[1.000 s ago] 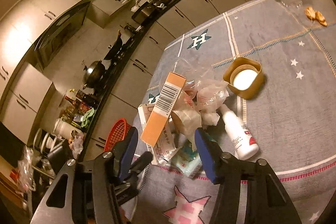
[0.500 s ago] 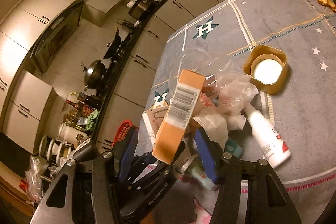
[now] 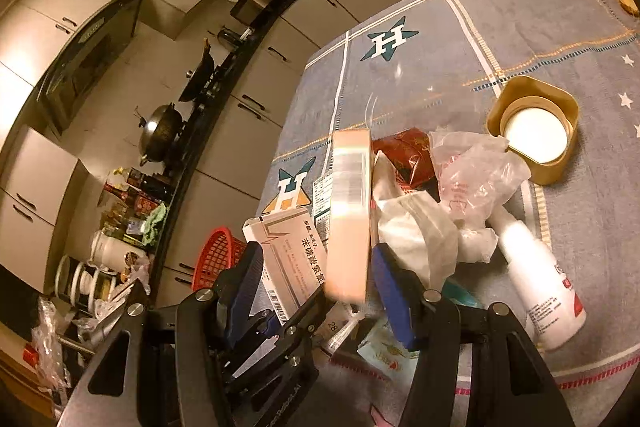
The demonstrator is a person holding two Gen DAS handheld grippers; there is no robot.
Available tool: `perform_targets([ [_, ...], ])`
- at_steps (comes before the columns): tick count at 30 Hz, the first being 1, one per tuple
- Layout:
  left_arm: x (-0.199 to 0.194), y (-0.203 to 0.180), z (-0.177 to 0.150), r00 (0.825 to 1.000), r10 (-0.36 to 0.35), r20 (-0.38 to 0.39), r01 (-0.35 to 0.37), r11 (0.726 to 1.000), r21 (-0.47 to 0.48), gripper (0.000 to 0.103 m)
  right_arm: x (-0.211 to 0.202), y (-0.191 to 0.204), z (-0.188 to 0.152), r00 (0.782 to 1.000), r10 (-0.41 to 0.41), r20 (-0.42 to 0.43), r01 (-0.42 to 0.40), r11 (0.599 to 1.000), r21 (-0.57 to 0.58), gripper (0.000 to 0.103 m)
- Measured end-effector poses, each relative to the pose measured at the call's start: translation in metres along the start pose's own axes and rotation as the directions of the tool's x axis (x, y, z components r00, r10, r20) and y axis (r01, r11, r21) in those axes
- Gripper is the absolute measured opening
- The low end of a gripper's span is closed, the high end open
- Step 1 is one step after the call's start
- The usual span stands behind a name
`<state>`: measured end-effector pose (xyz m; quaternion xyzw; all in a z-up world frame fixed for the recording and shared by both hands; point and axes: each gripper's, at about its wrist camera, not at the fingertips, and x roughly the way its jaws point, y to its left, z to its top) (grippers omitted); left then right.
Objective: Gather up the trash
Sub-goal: 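Grasp the white barcode box with the left tool while the right tool grasps the orange carton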
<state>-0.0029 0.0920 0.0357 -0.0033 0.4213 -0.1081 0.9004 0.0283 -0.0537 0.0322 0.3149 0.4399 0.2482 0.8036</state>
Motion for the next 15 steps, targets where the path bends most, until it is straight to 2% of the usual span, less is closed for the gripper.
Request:
perform_targets([
  [3,-0.001,0.001,0.0,1.0,-0.002,-0.001,0.002,1.0,-0.005,0.015,0.002,0.002,0.001,0.999,-0.053,0.001,0.053,0.998,-0.025,0.049],
  [8,-0.003,0.006,-0.001,1.0,0.007,0.0,-0.007,1.0,-0.013,0.015,0.004,0.003,0.004,0.998,-0.062,-0.003,0.062,0.997,-0.042,0.049],
  [15,-0.005,0.009,-0.002,1.0,0.009,-0.001,-0.009,1.0,-0.017,0.015,0.013,0.01,0.014,0.993,-0.116,-0.021,0.114,0.99,-0.088,0.049],
])
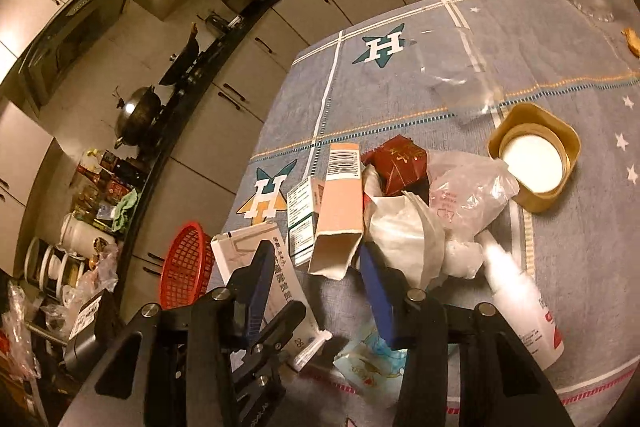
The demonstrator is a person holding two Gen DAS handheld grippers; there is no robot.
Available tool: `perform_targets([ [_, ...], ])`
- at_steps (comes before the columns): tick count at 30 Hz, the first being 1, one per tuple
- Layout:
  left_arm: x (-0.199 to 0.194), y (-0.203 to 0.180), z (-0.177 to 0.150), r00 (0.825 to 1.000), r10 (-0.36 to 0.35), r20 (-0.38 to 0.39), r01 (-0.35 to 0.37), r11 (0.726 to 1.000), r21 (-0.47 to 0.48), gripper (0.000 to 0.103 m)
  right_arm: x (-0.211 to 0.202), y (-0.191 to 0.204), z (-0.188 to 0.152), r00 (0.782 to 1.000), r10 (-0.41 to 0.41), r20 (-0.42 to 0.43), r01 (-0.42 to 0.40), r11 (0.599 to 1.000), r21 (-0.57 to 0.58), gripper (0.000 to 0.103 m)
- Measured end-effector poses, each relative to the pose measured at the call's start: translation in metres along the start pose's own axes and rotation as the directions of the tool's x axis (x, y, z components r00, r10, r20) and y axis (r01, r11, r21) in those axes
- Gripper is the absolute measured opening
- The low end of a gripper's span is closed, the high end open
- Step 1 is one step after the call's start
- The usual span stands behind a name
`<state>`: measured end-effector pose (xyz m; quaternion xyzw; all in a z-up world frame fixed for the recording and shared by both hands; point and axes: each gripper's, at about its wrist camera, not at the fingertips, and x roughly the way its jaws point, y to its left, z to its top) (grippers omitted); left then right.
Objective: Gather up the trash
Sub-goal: 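Grasp the white barcode box with the left tool while the right tool grasps the orange carton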
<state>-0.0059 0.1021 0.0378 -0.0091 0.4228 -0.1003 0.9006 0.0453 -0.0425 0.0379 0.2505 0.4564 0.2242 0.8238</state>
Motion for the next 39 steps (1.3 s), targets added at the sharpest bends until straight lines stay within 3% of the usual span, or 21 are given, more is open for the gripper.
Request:
perform_targets([
  [2,0.0,0.001,-0.001,1.0,-0.002,-0.001,0.002,1.0,-0.003,0.015,0.003,0.004,0.0,1.0,-0.026,-0.004,0.026,0.999,-0.019,0.048],
  [7,-0.001,0.003,-0.001,1.0,-0.001,0.0,0.001,1.0,-0.008,0.015,0.007,0.001,-0.002,0.998,-0.06,-0.004,0.06,0.998,-0.029,0.016],
  [10,-0.001,0.003,-0.002,1.0,-0.001,0.001,0.001,1.0,-0.01,0.015,0.006,-0.005,-0.002,0.999,-0.041,-0.007,0.04,0.999,-0.021,0.007],
  [18,-0.004,0.004,-0.004,1.0,0.002,0.002,-0.002,1.0,-0.015,0.015,-0.024,0.002,-0.014,0.998,-0.033,0.054,0.038,0.995,-0.094,0.004],
  [21,-0.004,0.004,-0.004,1.0,0.006,0.0,-0.006,1.0,-0.017,0.015,-0.033,0.013,-0.011,0.998,-0.01,0.059,0.017,0.992,-0.127,0.006],
  [23,-0.004,0.005,-0.004,1.0,0.004,-0.002,-0.004,1.0,-0.018,0.015,-0.034,0.017,-0.001,0.999,0.012,0.043,-0.006,0.991,-0.134,0.02],
  [24,-0.004,0.005,-0.003,1.0,0.001,-0.003,-0.002,1.0,-0.021,0.015,-0.032,0.019,0.007,0.999,0.007,0.044,-0.001,0.989,-0.145,0.039],
  [25,-0.003,0.006,-0.002,1.0,-0.001,-0.005,0.001,1.0,-0.024,0.015,-0.03,0.021,0.013,0.999,-0.004,0.043,0.01,0.988,-0.155,0.051],
  [28,-0.001,0.007,0.0,1.0,-0.007,-0.01,0.006,1.0,-0.023,0.015,-0.018,0.022,0.037,0.999,-0.028,0.032,0.033,0.989,-0.144,0.051],
  [33,0.003,0.011,0.002,1.0,-0.02,-0.016,0.02,0.999,-0.03,0.015,0.027,0.021,0.065,0.992,-0.096,-0.079,0.082,0.983,-0.161,0.051],
  [39,0.004,0.015,0.002,0.999,-0.035,-0.016,0.034,0.999,-0.039,0.015,0.066,0.019,0.067,0.97,-0.143,-0.196,0.101,0.973,-0.21,0.051],
])
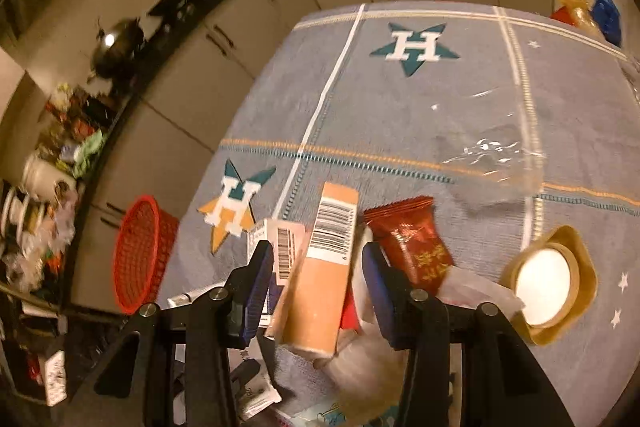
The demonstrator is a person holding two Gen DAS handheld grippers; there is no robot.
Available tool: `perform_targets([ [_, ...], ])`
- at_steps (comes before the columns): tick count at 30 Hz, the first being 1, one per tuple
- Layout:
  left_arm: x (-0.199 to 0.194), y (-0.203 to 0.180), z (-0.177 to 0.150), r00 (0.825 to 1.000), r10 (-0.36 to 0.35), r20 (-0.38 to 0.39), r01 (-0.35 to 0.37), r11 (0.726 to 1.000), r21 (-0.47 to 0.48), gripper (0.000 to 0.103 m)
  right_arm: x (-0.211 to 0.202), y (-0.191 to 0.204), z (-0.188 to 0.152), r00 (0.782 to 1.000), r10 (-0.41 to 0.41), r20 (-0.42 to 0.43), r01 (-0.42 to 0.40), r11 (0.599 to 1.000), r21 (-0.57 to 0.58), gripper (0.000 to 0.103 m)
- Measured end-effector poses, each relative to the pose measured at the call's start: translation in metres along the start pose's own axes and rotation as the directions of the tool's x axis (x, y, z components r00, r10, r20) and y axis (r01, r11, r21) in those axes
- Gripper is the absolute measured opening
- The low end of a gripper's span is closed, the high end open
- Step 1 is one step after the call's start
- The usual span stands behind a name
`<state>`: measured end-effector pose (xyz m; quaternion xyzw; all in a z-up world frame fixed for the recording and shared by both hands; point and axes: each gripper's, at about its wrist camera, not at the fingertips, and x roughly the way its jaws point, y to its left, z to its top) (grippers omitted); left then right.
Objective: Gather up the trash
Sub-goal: 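Grasp the white barcode box with the left tool while the right tool grasps the orange carton, then lift the white box and orange carton and carry them toward the red basket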
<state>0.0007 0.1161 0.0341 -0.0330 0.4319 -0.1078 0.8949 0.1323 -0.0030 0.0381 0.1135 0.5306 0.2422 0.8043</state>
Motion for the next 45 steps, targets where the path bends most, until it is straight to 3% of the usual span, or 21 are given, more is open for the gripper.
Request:
perform_targets([
  [4,0.0,0.001,0.0,1.0,0.001,0.003,-0.001,1.0,-0.002,0.015,0.008,0.002,-0.006,0.999,-0.04,-0.013,0.04,0.999,-0.029,0.039],
  [7,0.0,0.002,-0.001,1.0,-0.003,0.006,0.003,1.0,-0.007,0.015,0.004,-0.004,-0.008,1.0,0.008,0.0,-0.008,1.0,-0.007,0.031],
  [13,-0.005,0.004,-0.004,1.0,-0.005,0.012,0.005,1.0,-0.013,0.015,-0.027,0.005,-0.025,0.993,0.057,0.102,-0.055,0.998,-0.023,0.025],
  [18,-0.012,0.005,-0.005,1.0,0.002,0.019,-0.002,1.0,-0.018,0.012,-0.059,0.016,-0.047,0.978,0.087,0.188,-0.078,0.995,-0.057,0.025],
  [26,-0.028,0.003,-0.014,0.999,0.004,0.034,-0.003,1.0,-0.016,0.012,-0.083,0.02,-0.089,0.964,0.135,0.228,-0.124,0.99,-0.063,0.025],
  [33,-0.04,0.008,-0.019,0.999,0.008,0.046,-0.006,1.0,-0.029,0.012,-0.085,0.013,-0.117,0.961,0.154,0.231,-0.15,0.988,-0.036,0.025],
  [45,-0.056,0.004,-0.023,0.997,0.016,0.069,-0.015,1.0,-0.022,0.012,-0.079,0.017,-0.132,0.96,0.179,0.216,-0.175,0.984,-0.038,0.025],
])
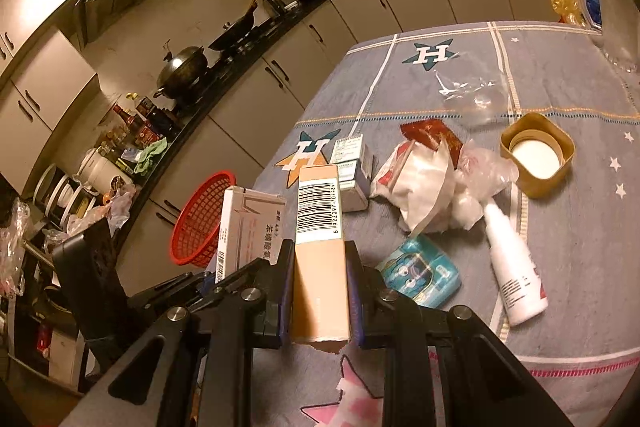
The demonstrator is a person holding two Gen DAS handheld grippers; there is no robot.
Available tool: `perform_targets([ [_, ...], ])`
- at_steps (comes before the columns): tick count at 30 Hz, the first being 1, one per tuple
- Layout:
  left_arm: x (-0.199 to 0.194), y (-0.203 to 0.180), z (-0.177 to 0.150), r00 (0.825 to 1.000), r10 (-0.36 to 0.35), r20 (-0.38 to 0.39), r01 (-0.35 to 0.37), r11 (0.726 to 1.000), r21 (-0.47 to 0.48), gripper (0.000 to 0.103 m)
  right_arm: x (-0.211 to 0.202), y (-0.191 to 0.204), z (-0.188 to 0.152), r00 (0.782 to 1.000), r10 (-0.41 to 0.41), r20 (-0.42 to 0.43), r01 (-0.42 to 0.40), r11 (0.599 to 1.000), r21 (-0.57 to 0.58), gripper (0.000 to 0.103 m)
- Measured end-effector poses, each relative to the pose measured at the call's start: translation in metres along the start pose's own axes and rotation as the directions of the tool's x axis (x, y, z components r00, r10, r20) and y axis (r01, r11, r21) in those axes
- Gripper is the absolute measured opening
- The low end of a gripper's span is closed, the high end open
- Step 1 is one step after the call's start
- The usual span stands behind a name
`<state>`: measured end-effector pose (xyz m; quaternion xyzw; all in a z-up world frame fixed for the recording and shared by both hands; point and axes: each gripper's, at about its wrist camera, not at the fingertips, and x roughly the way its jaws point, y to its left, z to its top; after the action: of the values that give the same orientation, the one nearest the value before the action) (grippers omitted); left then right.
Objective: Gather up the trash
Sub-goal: 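Lift the white box and orange carton and carry them toward the red basket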
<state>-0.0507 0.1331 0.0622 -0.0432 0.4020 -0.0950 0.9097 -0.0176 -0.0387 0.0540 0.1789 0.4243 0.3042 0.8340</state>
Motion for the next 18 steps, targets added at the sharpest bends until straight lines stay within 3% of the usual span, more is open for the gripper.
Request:
perform_targets([
  [18,-0.0054,0.0057,-0.0029,1.0,0.013,0.008,-0.012,1.0,-0.009,0.012,0.0081,0.0031,-0.0026,1.0,0.003,-0.02,-0.004,1.0,-0.01,0.025],
])
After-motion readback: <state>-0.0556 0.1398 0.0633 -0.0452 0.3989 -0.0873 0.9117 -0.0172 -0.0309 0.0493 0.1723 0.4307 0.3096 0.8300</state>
